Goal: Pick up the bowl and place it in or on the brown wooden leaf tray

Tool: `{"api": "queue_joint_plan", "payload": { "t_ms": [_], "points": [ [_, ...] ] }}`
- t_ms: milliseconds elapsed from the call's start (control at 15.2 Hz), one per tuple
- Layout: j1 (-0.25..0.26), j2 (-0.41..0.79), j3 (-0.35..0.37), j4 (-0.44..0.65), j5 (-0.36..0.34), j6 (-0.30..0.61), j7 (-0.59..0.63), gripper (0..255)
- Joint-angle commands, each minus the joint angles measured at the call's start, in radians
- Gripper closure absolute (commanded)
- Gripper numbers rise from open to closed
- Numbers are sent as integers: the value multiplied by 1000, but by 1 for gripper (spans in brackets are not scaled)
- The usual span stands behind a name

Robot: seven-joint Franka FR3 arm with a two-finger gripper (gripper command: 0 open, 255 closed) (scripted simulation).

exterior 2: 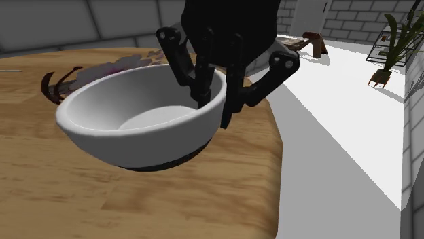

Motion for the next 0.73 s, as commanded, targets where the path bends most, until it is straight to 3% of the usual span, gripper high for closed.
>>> {"api": "queue_joint_plan", "payload": {
  "t_ms": [0,330,660],
  "points": [
    [-3,6,-7,35,-6,-28,4,255],
    [-8,23,-16,99,-16,-75,10,255],
    [-54,222,-7,231,-50,-10,-11,255]
  ]
}}
